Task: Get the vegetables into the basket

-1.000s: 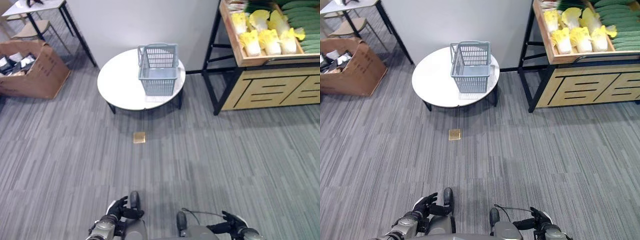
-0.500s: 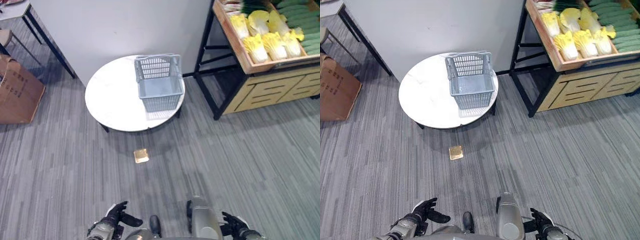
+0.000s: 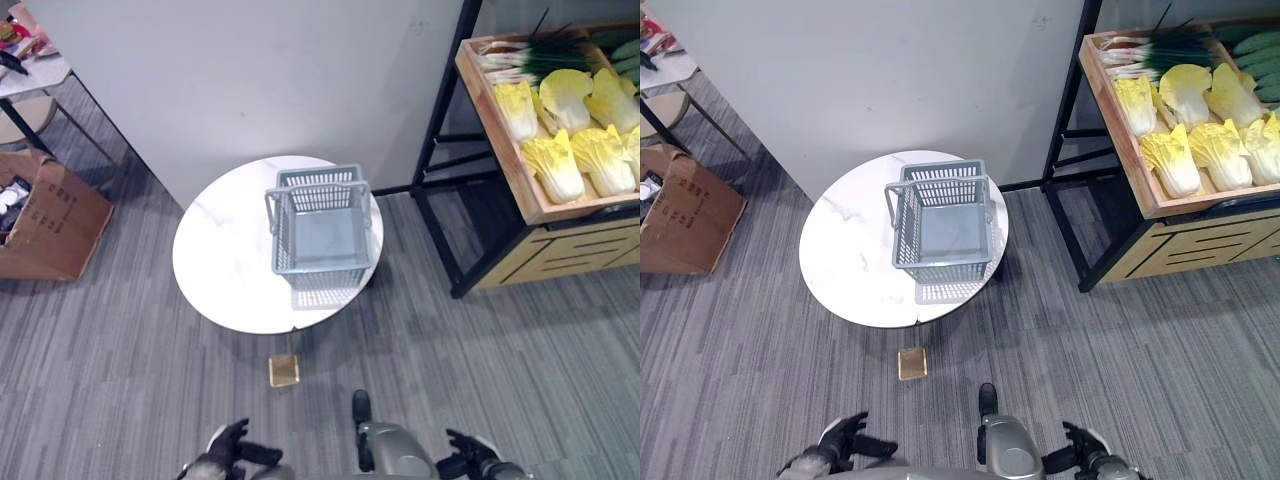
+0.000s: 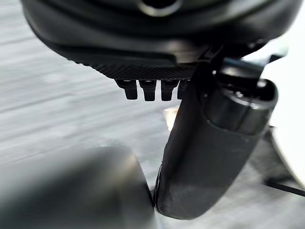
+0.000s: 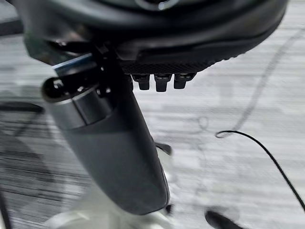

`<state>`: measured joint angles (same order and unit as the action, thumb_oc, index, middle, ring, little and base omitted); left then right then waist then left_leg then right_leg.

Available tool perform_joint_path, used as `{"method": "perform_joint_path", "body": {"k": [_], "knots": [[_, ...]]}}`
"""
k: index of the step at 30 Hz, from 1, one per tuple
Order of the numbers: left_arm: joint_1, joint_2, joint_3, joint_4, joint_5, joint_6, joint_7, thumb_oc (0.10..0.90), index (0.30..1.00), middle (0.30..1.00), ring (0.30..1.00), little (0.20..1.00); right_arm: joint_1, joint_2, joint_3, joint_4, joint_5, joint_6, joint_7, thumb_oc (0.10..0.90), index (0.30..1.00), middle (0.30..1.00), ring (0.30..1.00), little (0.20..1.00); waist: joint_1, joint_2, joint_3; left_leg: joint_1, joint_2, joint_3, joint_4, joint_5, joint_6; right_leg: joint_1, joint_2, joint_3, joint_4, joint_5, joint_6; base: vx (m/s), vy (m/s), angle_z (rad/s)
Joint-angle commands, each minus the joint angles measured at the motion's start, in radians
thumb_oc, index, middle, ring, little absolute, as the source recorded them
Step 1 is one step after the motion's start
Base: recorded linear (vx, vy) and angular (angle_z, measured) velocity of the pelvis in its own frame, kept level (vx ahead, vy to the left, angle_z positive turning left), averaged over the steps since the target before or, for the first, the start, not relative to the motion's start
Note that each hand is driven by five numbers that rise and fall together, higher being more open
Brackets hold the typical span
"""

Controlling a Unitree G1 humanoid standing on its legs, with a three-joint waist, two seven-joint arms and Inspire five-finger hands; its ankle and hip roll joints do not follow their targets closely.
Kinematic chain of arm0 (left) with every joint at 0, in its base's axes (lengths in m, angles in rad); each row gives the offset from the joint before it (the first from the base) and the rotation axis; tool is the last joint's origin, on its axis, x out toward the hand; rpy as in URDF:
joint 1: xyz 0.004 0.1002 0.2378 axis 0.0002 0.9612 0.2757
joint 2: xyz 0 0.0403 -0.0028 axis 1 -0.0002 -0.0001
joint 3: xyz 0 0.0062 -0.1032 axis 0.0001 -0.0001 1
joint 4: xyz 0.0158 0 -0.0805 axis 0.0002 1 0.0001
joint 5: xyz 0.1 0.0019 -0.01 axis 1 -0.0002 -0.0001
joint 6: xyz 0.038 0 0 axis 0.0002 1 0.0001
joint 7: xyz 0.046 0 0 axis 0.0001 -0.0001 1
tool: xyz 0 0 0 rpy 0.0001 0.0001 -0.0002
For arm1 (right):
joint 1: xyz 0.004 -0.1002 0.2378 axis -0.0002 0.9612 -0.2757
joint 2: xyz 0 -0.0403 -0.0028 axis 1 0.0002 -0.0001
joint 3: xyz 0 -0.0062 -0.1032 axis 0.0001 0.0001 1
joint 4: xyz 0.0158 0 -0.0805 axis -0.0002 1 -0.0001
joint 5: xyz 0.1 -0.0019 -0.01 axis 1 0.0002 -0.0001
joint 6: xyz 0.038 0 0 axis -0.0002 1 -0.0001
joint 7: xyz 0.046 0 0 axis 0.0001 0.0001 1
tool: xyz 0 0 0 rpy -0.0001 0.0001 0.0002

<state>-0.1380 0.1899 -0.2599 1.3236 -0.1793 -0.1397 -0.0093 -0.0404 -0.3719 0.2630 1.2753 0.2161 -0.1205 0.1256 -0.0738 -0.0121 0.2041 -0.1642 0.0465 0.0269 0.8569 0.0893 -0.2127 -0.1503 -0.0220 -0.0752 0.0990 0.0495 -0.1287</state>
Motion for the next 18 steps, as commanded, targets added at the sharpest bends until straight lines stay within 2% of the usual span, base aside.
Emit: {"method": "perform_joint_path", "body": {"k": [1,2,4,5,6,8,9,10,11,18], "knots": [[0.039,0.007,-0.027,-0.047,-0.029,-0.006,0.004,0.9,1.0,1.0,1.0,1.0,0.023,-0.014,0.003,-0.003,0.051,-0.024,-0.006,0.9,1.0,1.0,1.0,1.0,-0.002,-0.02,0.035,-0.021,0.012,0.088,-0.304,0.058,0.084,0.037,-0.058,0.045,0.05,-0.027,0.135,0.29,-0.03,0.01],[0.038,0.009,-0.032,-0.047,-0.019,-0.008,0.008,0.9,1.0,1.0,1.0,1.0,0.025,-0.013,-0.003,0.003,0.05,-0.023,-0.009,0.9,1.0,1.0,1.0,1.0,-0.001,-0.016,0.027,-0.046,0.03,0.103,-0.386,0.053,0.092,0.05,-0.057,0.044,0.047,-0.032,0.142,0.32,0.047,0.04],[0.046,0.013,-0.033,-0.047,-0.009,-0.008,0.013,0.9,1.0,1.0,1.0,1.0,0.026,-0.013,-0.004,0.002,0.038,-0.023,-0.011,0.9,1.0,1.0,1.0,1.0,0.009,0.005,0.022,-0.002,0.068,0.1,-0.602,0.055,0.101,0.065,-0.044,0.053,0.052,-0.051,0.159,0.27,0.104,-0.16],[0.046,0.013,-0.033,-0.047,-0.009,-0.008,0.013,0.9,1.0,1.0,1.0,1.0,0.026,-0.013,-0.004,0.002,0.038,-0.023,-0.011,0.9,1.0,1.0,1.0,1.0,0.01,0.005,0.023,0.0,0.068,0.1,-0.603,0.055,0.101,0.066,-0.044,0.053,0.052,-0.051,0.159,0.23,0.119,-0.37],[0.051,0.015,-0.031,-0.045,-0.004,-0.009,0.015,0.9,1.0,1.0,1.0,1.0,0.029,-0.011,0.0,0.003,0.032,-0.023,-0.01,0.9,1.0,1.0,1.0,1.0,0.018,0.017,0.014,0.022,0.076,0.07,-0.718,0.06,0.104,0.071,-0.037,0.063,0.057,-0.063,0.169,0.2,0.104,-0.4],[0.06,0.016,-0.027,-0.031,-0.003,-0.009,0.014,0.9,1.0,1.0,1.0,1.0,0.026,-0.009,0.005,0.002,0.023,-0.026,-0.011,0.9,1.0,1.0,1.0,1.0,0.022,0.02,0.004,0.06,0.052,0.018,-0.732,0.048,0.101,0.072,-0.036,0.086,0.064,-0.067,0.177,0.22,0.128,-0.53],[0.059,0.016,-0.027,-0.027,-0.003,-0.009,0.012,0.9,1.0,1.0,1.0,1.0,0.022,-0.007,0.005,0.001,0.022,-0.028,-0.011,0.9,1.0,1.0,1.0,1.0,0.019,0.022,0.001,0.083,0.05,0.019,-0.767,0.035,0.108,0.073,-0.037,0.095,0.061,-0.064,0.182,0.2,0.167,-0.97],[0.051,0.017,-0.027,-0.022,0.002,-0.009,0.013,0.9,1.0,1.0,1.0,1.0,0.019,0.001,0.0,-0.005,0.025,-0.032,-0.012,0.9,1.0,1.0,1.0,1.0,0.013,0.031,-0.009,0.128,0.042,0.059,-0.834,0.028,0.113,0.064,-0.042,0.102,0.053,-0.051,0.196,0.17,0.185,-0.93],[0.051,0.018,-0.029,-0.022,0.005,-0.011,0.014,0.9,1.0,1.0,1.0,1.0,0.016,0.004,0.002,-0.004,0.021,-0.03,-0.014,0.9,1.0,1.0,1.0,1.0,0.012,0.033,-0.017,0.147,0.034,0.065,-0.866,0.02,0.119,0.063,-0.045,0.113,0.04,-0.047,0.202,0.16,0.201,-0.57],[0.05,0.018,-0.04,-0.02,0.031,-0.014,0.009,0.9,1.0,1.0,1.0,1.0,0.016,0.025,0.008,0.018,0.001,-0.025,-0.01,0.9,1.0,1.0,1.0,1.0,0.016,0.036,-0.043,0.207,0.018,0.102,-0.933,-0.001,0.129,0.088,-0.072,0.12,-0.017,-0.021,0.226,0.06,0.081,0.0]]}}
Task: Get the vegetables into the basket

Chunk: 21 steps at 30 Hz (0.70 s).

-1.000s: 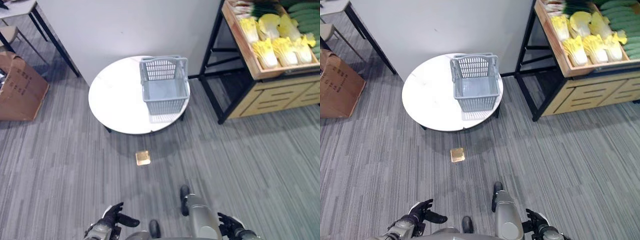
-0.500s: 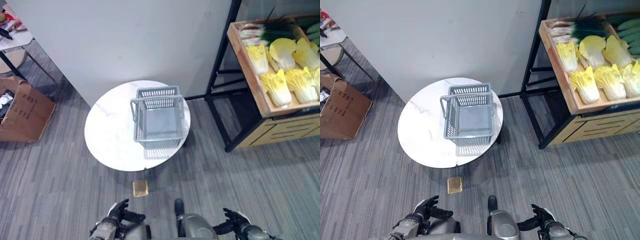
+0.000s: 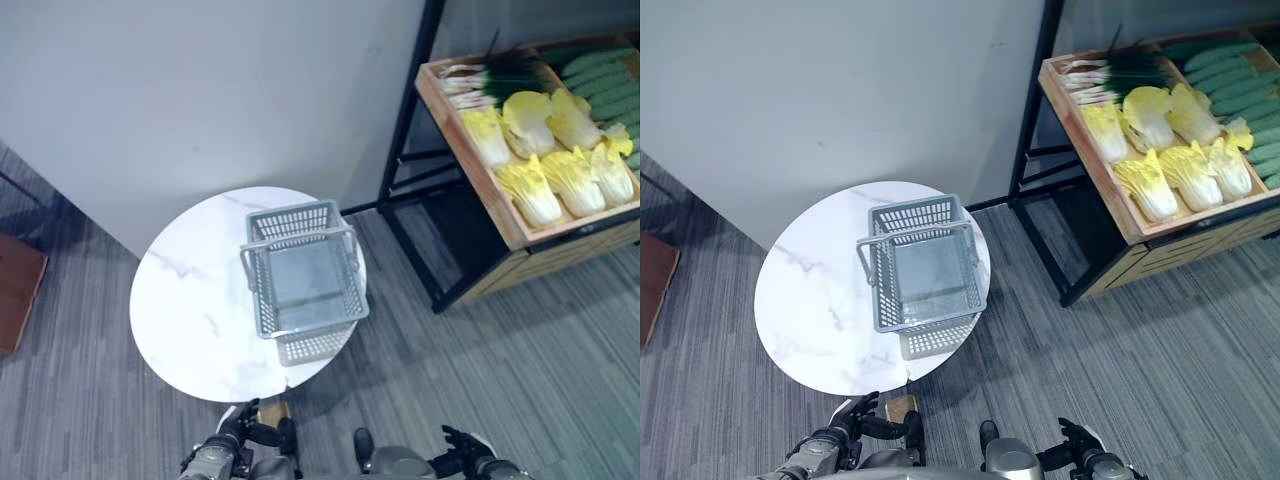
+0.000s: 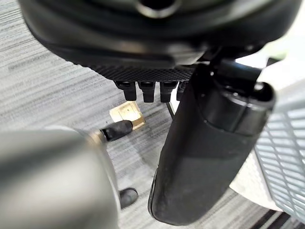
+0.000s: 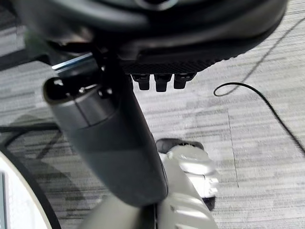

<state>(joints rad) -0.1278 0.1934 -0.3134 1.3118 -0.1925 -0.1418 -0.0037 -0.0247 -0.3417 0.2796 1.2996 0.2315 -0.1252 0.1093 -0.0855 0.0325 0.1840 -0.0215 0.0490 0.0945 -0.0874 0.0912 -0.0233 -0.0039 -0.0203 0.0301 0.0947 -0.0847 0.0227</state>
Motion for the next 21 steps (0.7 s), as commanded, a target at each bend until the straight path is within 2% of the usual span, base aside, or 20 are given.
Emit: {"method": "perform_joint_path", "body": {"k": [1,8,10,16,19,21], "knots": [[0.041,0.015,0.019,-0.001,0.044,-0.011,0.006,0.9,1.0,1.0,1.0,1.0,0.003,-0.001,-0.015,-0.004,-0.013,-0.019,0.005,0.9,1.0,1.0,1.0,1.0,0.026,-0.011,-0.033,0.068,0.014,0.038,0.0,-0.008,-0.063,-0.052,-0.08,0.012,-0.036,0.127,0.082,0.0,0.0,0.0],[0.057,0.018,0.042,0.029,0.047,-0.006,0.008,0.9,1.0,1.0,1.0,1.0,0.012,-0.001,-0.085,0.053,0.033,-0.017,-0.022,0.9,1.0,1.0,1.0,1.0,0.019,-0.026,-0.05,0.074,0.02,0.051,0.0,-0.03,-0.072,-0.03,-0.088,0.009,-0.087,0.151,0.091,0.01,-0.001,-0.01],[0.073,0.027,0.05,0.031,0.058,-0.005,0.003,0.9,1.0,1.0,1.0,1.0,0.02,-0.048,-0.142,0.078,0.032,-0.019,-0.048,0.9,1.0,1.0,1.0,1.0,0.022,-0.033,-0.058,0.08,0.02,0.049,0.0,-0.033,-0.073,-0.014,-0.091,0.0,-0.109,0.16,0.096,0.03,-0.019,0.0],[0.117,0.055,0.051,-0.001,0.062,-0.007,-0.023,0.9,1.0,1.0,1.0,1.0,-0.038,-0.328,-0.341,-0.005,0.045,-0.044,-0.137,0.9,1.0,1.0,1.0,1.0,0.024,-0.041,-0.072,0.082,0.02,0.048,0.0,-0.042,-0.072,-0.002,-0.105,-0.009,-0.134,0.18,0.115,0.0,0.0,0.0],[0.121,0.051,0.052,-0.003,0.065,-0.007,-0.026,0.9,1.0,1.0,1.0,1.0,-0.057,-0.432,-0.357,-0.166,-0.045,-0.059,-0.184,0.9,1.0,1.0,1.0,1.0,0.026,-0.045,-0.073,0.08,0.02,0.047,0.0,-0.044,-0.071,-0.006,-0.107,-0.009,-0.133,0.185,0.12,0.0,0.0,0.0],[0.123,0.052,0.066,-0.007,0.065,-0.003,-0.029,0.9,1.0,1.0,1.0,1.0,-0.051,-0.507,-0.364,-0.358,-0.157,-0.063,-0.223,0.9,1.0,1.0,1.0,1.0,0.027,-0.046,-0.074,0.077,0.021,0.049,0.0,-0.043,-0.071,-0.01,-0.109,-0.011,-0.133,0.188,0.121,0.0,0.018,-0.03]]}}
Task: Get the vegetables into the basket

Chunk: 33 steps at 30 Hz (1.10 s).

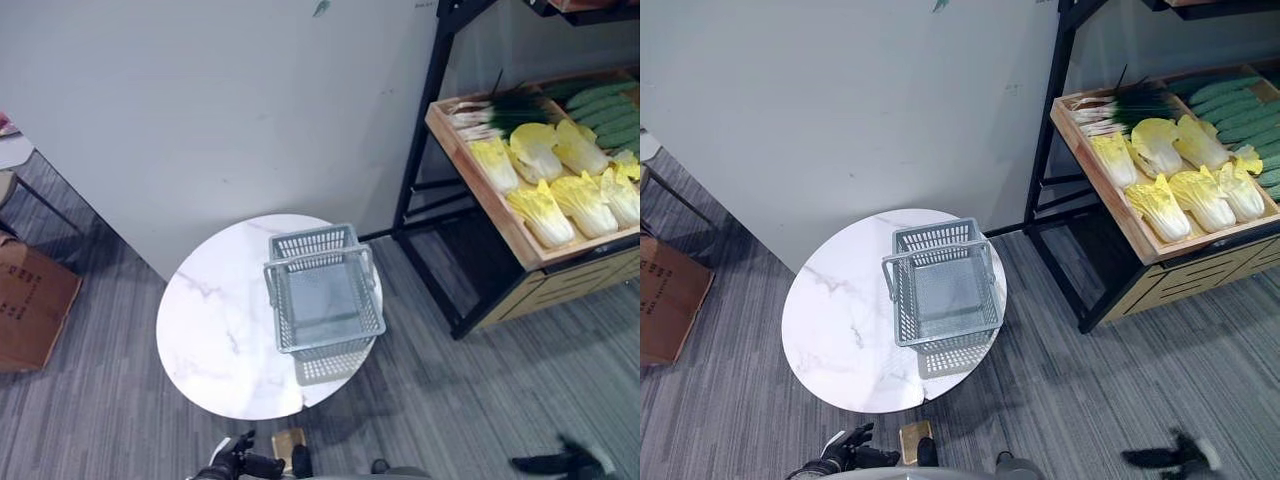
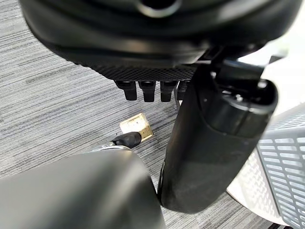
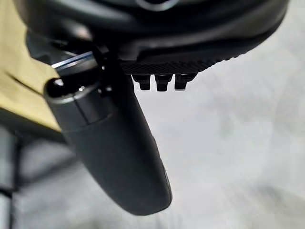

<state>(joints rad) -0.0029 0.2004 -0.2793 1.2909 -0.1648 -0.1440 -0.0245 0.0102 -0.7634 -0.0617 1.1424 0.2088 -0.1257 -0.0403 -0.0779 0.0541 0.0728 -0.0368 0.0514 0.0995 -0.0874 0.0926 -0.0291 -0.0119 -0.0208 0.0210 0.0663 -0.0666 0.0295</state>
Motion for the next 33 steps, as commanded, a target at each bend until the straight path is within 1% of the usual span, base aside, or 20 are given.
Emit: {"method": "perform_joint_path", "body": {"k": [1,2,4,5,6,7,9,10,13,14,16,17,19,20,22,23,24,27,28,33], "knots": [[-0.002,0.044,0.039,0.013,0.039,-0.001,-0.006,0.9,1.0,1.0,1.0,1.0,-0.078,-0.112,-0.041,-0.301,-0.184,-0.064,-0.093,0.9,1.0,1.0,1.0,1.0,0.021,-0.067,0.038,0.091,0.018,0.043,0.0,-0.045,-0.066,-0.001,-0.108,-0.002,-0.105,0.171,0.115,0.01,0.015,-0.03],[-0.001,0.045,0.05,0.012,0.043,0.001,-0.006,0.9,1.0,1.0,1.0,1.0,-0.074,-0.148,-0.05,-0.421,-0.242,-0.071,-0.106,0.9,1.0,1.0,1.0,1.0,0.022,-0.068,0.04,0.095,0.019,0.043,0.0,-0.049,-0.066,0.004,-0.109,-0.004,-0.108,0.168,0.116,0.0,0.0,0.0],[0.001,0.044,0.063,0.011,0.056,0.004,-0.008,0.9,1.0,1.0,1.0,1.0,-0.062,-0.191,-0.067,-0.564,-0.349,-0.081,-0.129,0.9,1.0,1.0,1.0,1.0,0.027,-0.07,0.036,0.09,0.02,0.043,0.0,-0.047,-0.068,0.0,-0.109,-0.006,-0.11,0.17,0.116,0.0,0.0,0.0],[0.001,0.043,0.063,0.011,0.057,0.004,-0.008,0.9,1.0,1.0,1.0,1.0,-0.059,-0.19,-0.07,-0.568,-0.351,-0.079,-0.129,0.9,1.0,1.0,1.0,1.0,0.027,-0.07,0.037,0.09,0.02,0.042,0.0,-0.047,-0.068,0.001,-0.109,-0.006,-0.11,0.17,0.116,0.02,-0.012,0.04],[0.0,0.047,0.069,0.017,0.078,0.008,-0.01,0.9,1.0,1.0,1.0,1.0,-0.09,-0.245,-0.047,-0.701,-0.448,-0.098,-0.136,0.9,1.0,1.0,1.0,1.0,0.039,-0.072,0.036,0.09,0.02,0.04,0.0,-0.047,-0.069,0.004,-0.11,-0.011,-0.112,0.168,0.116,0.02,-0.009,0.07],[0.0,0.047,0.071,0.017,0.079,0.008,-0.01,0.9,1.0,1.0,1.0,1.0,-0.092,-0.245,-0.046,-0.701,-0.449,-0.097,-0.136,0.9,1.0,1.0,1.0,1.0,0.038,-0.072,0.037,0.091,0.02,0.039,0.0,-0.047,-0.069,0.005,-0.11,-0.011,-0.112,0.168,0.116,0.03,-0.021,0.08],[-0.006,0.05,0.072,0.023,0.095,0.012,-0.007,0.9,1.0,1.0,1.0,1.0,-0.173,-0.292,0.038,-0.842,-0.537,-0.115,-0.118,0.9,1.0,1.0,1.0,1.0,0.059,-0.077,0.037,0.092,0.022,0.037,0.0,-0.048,-0.07,0.01,-0.109,-0.018,-0.113,0.165,0.114,0.03,-0.02,0.07],[-0.007,0.051,0.072,0.024,0.1,0.013,-0.008,0.9,1.0,1.0,1.0,1.0,-0.203,-0.306,0.07,-0.864,-0.568,-0.114,-0.112,0.9,1.0,1.0,1.0,1.0,0.064,-0.077,0.037,0.093,0.021,0.035,0.0,-0.049,-0.07,0.014,-0.109,-0.02,-0.114,0.163,0.114,0.03,-0.015,0.06],[-0.006,0.051,0.066,0.03,0.111,0.017,-0.006,0.9,1.0,1.0,1.0,1.0,-0.325,-0.323,0.203,-0.969,-0.605,-0.132,-0.065,0.9,1.0,1.0,1.0,1.0,0.086,-0.078,0.039,0.093,0.021,0.03,0.0,-0.047,-0.072,0.024,-0.11,-0.029,-0.119,0.159,0.112,0.02,-0.013,0.09],[-0.005,0.051,0.055,0.034,0.108,0.02,-0.001,0.9,1.0,1.0,1.0,1.0,-0.415,-0.301,0.295,-0.97,-0.593,-0.133,-0.048,0.9,1.0,1.0,1.0,1.0,0.102,-0.079,0.04,0.092,0.021,0.023,0.0,-0.045,-0.072,0.029,-0.111,-0.035,-0.122,0.158,0.11,0.02,-0.01,0.04],[-0.005,0.049,0.062,0.034,0.108,0.02,-0.001,0.9,1.0,1.0,1.0,1.0,-0.433,-0.3,0.312,-0.963,-0.592,-0.134,-0.05,0.9,1.0,1.0,1.0,1.0,0.094,-0.078,0.041,0.092,0.021,0.023,0.0,-0.045,-0.072,0.03,-0.111,-0.036,-0.122,0.157,0.11,0.01,-0.011,0.09],[-0.004,0.05,0.05,0.034,0.101,0.022,0.003,0.9,1.0,1.0,1.0,1.0,-0.509,-0.275,0.388,-0.949,-0.581,-0.132,-0.036,0.9,1.0,1.0,1.0,1.0,0.112,-0.079,0.044,0.09,0.022,0.018,0.0,-0.043,-0.073,0.032,-0.111,-0.044,-0.121,0.155,0.11,0.0,-0.018,0.15],[-0.006,0.05,0.04,0.032,0.093,0.022,0.007,0.9,1.0,1.0,1.0,1.0,-0.592,-0.253,0.469,-0.922,-0.575,-0.125,-0.027,0.9,1.0,1.0,1.0,1.0,0.12,-0.079,0.052,0.085,0.023,0.012,0.0,-0.04,-0.073,0.031,-0.111,-0.05,-0.119,0.152,0.108,-0.01,-0.014,0.12],[-0.006,0.049,0.043,0.032,0.093,0.022,0.007,0.9,1.0,1.0,1.0,1.0,-0.6,-0.252,0.476,-0.919,-0.575,-0.126,-0.028,0.9,1.0,1.0,1.0,1.0,0.117,-0.078,0.053,0.085,0.023,0.012,0.0,-0.04,-0.073,0.031,-0.111,-0.05,-0.119,0.152,0.108,-0.01,-0.004,0.2],[-0.008,0.045,0.026,0.025,0.078,0.021,0.014,0.9,1.0,1.0,1.0,1.0,-0.684,-0.204,0.551,-0.879,-0.567,-0.115,-0.027,0.9,1.0,1.0,1.0,1.0,0.129,-0.076,0.062,0.078,0.021,0.004,0.0,-0.037,-0.071,0.027,-0.111,-0.055,-0.116,0.149,0.106,-0.01,-0.002,0.18],[-0.008,0.045,0.027,0.024,0.078,0.022,0.014,0.9,1.0,1.0,1.0,1.0,-0.687,-0.204,0.554,-0.876,-0.567,-0.116,-0.028,0.9,1.0,1.0,1.0,1.0,0.128,-0.076,0.063,0.078,0.021,0.004,0.0,-0.037,-0.071,0.027,-0.111,-0.055,-0.116,0.149,0.106,-0.02,-0.005,0.07],[-0.01,0.043,0.018,0.022,0.067,0.021,0.022,0.9,1.0,1.0,1.0,1.0,-0.734,-0.17,0.594,-0.838,-0.559,-0.104,-0.026,0.9,1.0,1.0,1.0,1.0,0.136,-0.075,0.07,0.071,0.021,0.0,0.0,-0.034,-0.071,0.023,-0.112,-0.06,-0.114,0.149,0.105,-0.01,-0.004,0.07],[-0.015,0.044,0.002,0.019,0.057,0.019,0.029,0.9,1.0,1.0,1.0,1.0,-0.794,-0.13,0.646,-0.774,-0.555,-0.092,-0.028,0.9,1.0,1.0,1.0,1.0,0.148,-0.074,0.081,0.058,0.021,-0.006,0.0,-0.029,-0.071,0.014,-0.112,-0.064,-0.11,0.148,0.103,-0.03,-0.01,0.08],[-0.02,0.045,-0.01,0.015,0.052,0.016,0.036,0.9,1.0,1.0,1.0,1.0,-0.838,-0.109,0.673,-0.722,-0.549,-0.08,-0.031,0.9,1.0,1.0,1.0,1.0,0.154,-0.072,0.091,0.047,0.022,-0.011,0.0,-0.024,-0.071,0.006,-0.113,-0.067,-0.108,0.148,0.102,-0.05,-0.014,0.06],[-0.032,0.048,-0.022,0.004,0.025,0.01,0.046,0.9,1.0,1.0,1.0,1.0,-0.922,-0.073,0.717,-0.622,-0.539,-0.061,-0.048,0.9,1.0,1.0,1.0,1.0,0.165,-0.066,0.109,0.02,0.02,-0.021,0.0,-0.015,-0.07,-0.017,-0.114,-0.073,-0.103,0.15,0.101,-0.03,-0.004,0.07]]}}
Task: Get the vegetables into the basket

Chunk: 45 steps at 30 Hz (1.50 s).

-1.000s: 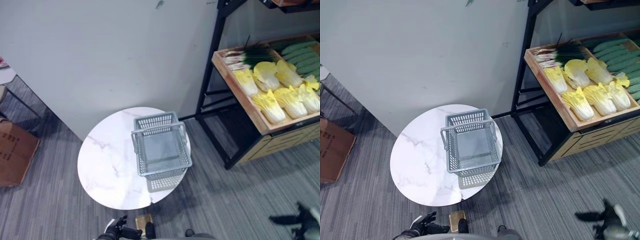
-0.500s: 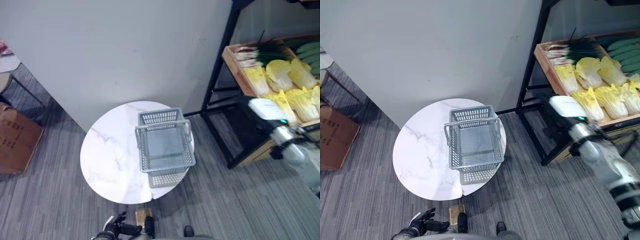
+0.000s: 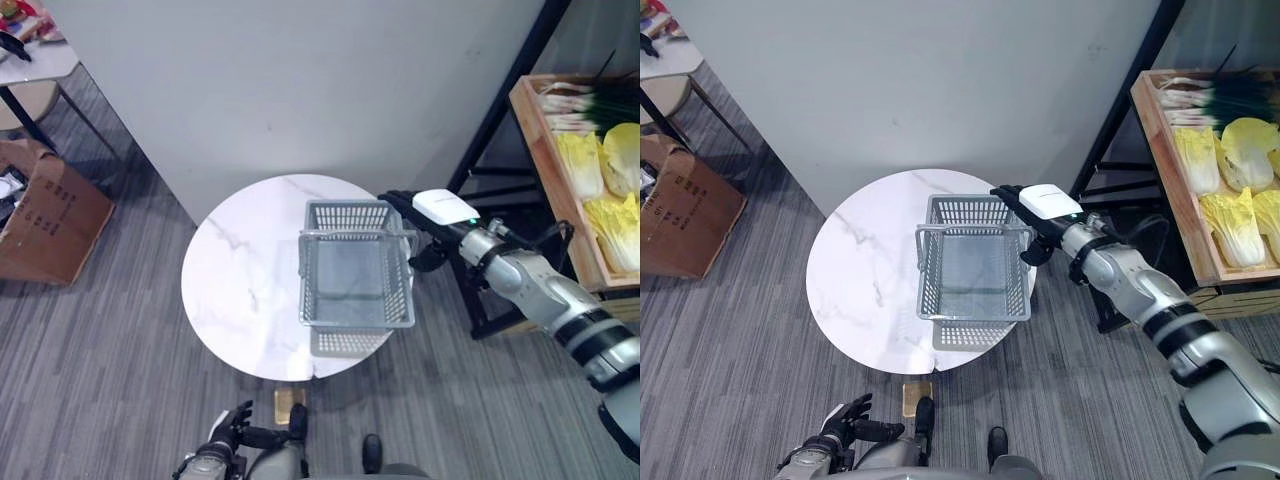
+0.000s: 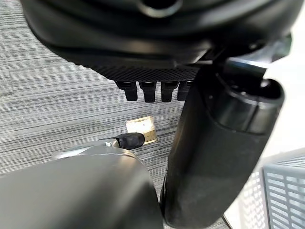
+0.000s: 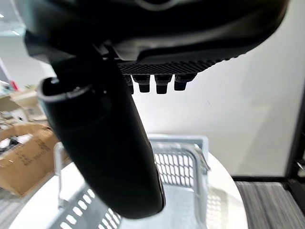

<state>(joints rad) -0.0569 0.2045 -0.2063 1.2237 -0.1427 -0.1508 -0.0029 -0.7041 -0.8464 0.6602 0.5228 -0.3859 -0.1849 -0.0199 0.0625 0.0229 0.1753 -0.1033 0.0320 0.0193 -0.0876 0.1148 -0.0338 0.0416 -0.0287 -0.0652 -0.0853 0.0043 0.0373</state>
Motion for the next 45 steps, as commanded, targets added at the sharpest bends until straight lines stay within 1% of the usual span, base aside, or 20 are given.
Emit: {"method": "perform_joint_path", "body": {"k": [1,2,8,14,19,20,21,22,31,40,42,43,44,45], "knots": [[0.017,0.046,-0.099,0.069,-0.002,0.015,0.028,0.9,1.0,1.0,1.0,1.0,-0.227,0.025,0.002,0.032,0.059,0.004,-0.075,0.9,1.0,1.0,1.0,1.0,0.028,-0.033,0.011,0.079,0.04,0.055,0.0,-0.034,-0.066,-0.078,-0.107,0.01,0.05,0.081,0.092,-0.03,-0.01,0.04],[0.01,0.048,-0.104,0.067,-0.009,0.015,0.033,0.9,1.0,1.0,1.0,1.0,-0.25,0.039,0.015,0.067,0.063,0.009,-0.081,0.9,1.0,1.0,1.0,1.0,0.032,-0.032,0.017,0.072,0.039,0.052,0.0,-0.031,-0.066,-0.085,-0.107,0.008,0.052,0.082,0.092,-0.03,-0.009,0.01],[-0.005,0.055,-0.122,0.056,-0.038,0.007,0.044,0.9,1.0,1.0,1.0,1.0,-0.337,0.066,0.049,0.174,0.066,0.027,-0.105,0.9,1.0,1.0,1.0,1.0,0.046,-0.024,0.034,0.041,0.034,0.041,0.0,-0.023,-0.064,-0.108,-0.111,0.001,0.054,0.084,0.091,-0.02,0.005,0.11],[-0.028,0.054,-0.134,0.05,-0.054,0.002,0.056,0.9,1.0,1.0,1.0,1.0,-0.378,0.098,0.063,0.204,0.08,0.037,-0.11,0.9,1.0,1.0,1.0,1.0,0.056,-0.018,0.046,0.016,0.028,0.033,0.0,-0.02,-0.063,-0.131,-0.115,-0.001,0.053,0.09,0.091,-0.01,0.008,0.03],[-0.036,0.053,-0.14,0.048,-0.053,0.002,0.062,0.9,1.0,1.0,1.0,1.0,-0.37,0.134,0.065,0.213,0.102,0.042,-0.097,0.9,1.0,1.0,1.0,1.0,0.058,-0.018,0.051,0.014,0.025,0.034,0.0,-0.023,-0.059,-0.137,-0.118,0.001,0.053,0.092,0.092,0.0,0.0,0.0],[-0.036,0.053,-0.14,0.047,-0.054,0.002,0.062,0.9,1.0,1.0,1.0,1.0,-0.371,0.14,0.07,0.212,0.101,0.042,-0.093,0.847,0.926,0.926,0.926,0.926,0.058,-0.018,0.051,0.015,0.025,0.035,0.0,-0.025,-0.059,-0.137,-0.119,0.002,0.054,0.091,0.091,0.0,0.0,0.0],[-0.036,0.053,-0.14,0.047,-0.054,0.002,0.062,0.9,1.0,1.0,1.0,1.0,-0.371,0.14,0.07,0.213,0.101,0.042,-0.093,0.692,0.709,0.709,0.709,0.709,0.058,-0.018,0.051,0.015,0.025,0.035,0.0,-0.025,-0.059,-0.137,-0.119,0.002,0.054,0.091,0.091,0.0,0.0,0.0],[-0.035,0.053,-0.141,0.047,-0.052,0.002,0.063,0.9,1.0,1.0,1.0,1.0,-0.37,0.143,0.072,0.212,0.1,0.043,-0.091,0.4,0.3,0.3,0.3,0.3,0.059,-0.017,0.051,0.015,0.024,0.036,0.0,-0.026,-0.059,-0.137,-0.119,0.002,0.054,0.09,0.092,0.0,0.0,0.0],[-0.034,0.047,-0.142,0.049,-0.038,0.004,0.067,0.9,1.0,1.0,1.0,1.0,-0.318,0.176,0.072,0.235,0.093,0.047,-0.078,0.4,0.3,0.3,0.3,0.3,0.055,-0.018,0.053,0.031,0.023,0.043,0.0,-0.035,-0.054,-0.129,-0.121,0.008,0.053,0.089,0.092,0.0,0.001,0.0],[-0.029,0.046,-0.146,0.057,-0.015,0.004,0.064,0.9,1.0,1.0,1.0,1.0,-0.25,0.179,0.042,0.353,0.122,0.044,-0.076,0.4,0.3,0.3,0.3,0.3,0.051,-0.02,0.048,0.05,0.024,0.048,0.0,-0.042,-0.052,-0.116,-0.12,0.01,0.048,0.089,0.092,0.0,0.0,0.0],[-0.024,0.046,-0.144,0.057,-0.004,0.006,0.059,0.9,1.0,1.0,1.0,1.0,-0.217,0.163,0.025,0.325,0.137,0.039,-0.073,0.4,0.3,0.3,0.3,0.3,0.046,-0.02,0.042,0.059,0.025,0.052,0.0,-0.045,-0.052,-0.11,-0.12,0.011,0.045,0.088,0.092,0.0,0.0,0.0],[-0.02,0.046,-0.141,0.057,0.002,0.006,0.058,0.9,1.0,1.0,1.0,1.0,-0.2,0.15,0.012,0.281,0.141,0.035,-0.075,0.4,0.3,0.3,0.3,0.3,0.043,-0.021,0.039,0.064,0.025,0.053,0.0,-0.047,-0.052,-0.106,-0.119,0.011,0.044,0.088,0.093,0.01,-0.002,-0.03],[-0.02,0.046,-0.142,0.057,0.002,0.006,0.058,0.9,1.0,1.0,1.0,1.0,-0.2,0.15,0.011,0.281,0.141,0.035,-0.075,0.4,0.3,0.3,0.3,0.3,0.043,-0.021,0.039,0.064,0.025,0.053,0.0,-0.047,-0.052,-0.106,-0.119,0.011,0.044,0.088,0.093,0.02,-0.006,-0.04],[-0.016,0.045,-0.13,0.056,0.009,0.011,0.056,0.9,1.0,1.0,1.0,1.0,-0.172,0.119,-0.003,0.174,0.128,0.024,-0.077,0.4,0.3,0.3,0.3,0.3,0.036,-0.024,0.035,0.072,0.027,0.056,0.0,-0.052,-0.053,-0.101,-0.119,0.015,0.042,0.087,0.094,0.01,-0.002,-0.03]]}}
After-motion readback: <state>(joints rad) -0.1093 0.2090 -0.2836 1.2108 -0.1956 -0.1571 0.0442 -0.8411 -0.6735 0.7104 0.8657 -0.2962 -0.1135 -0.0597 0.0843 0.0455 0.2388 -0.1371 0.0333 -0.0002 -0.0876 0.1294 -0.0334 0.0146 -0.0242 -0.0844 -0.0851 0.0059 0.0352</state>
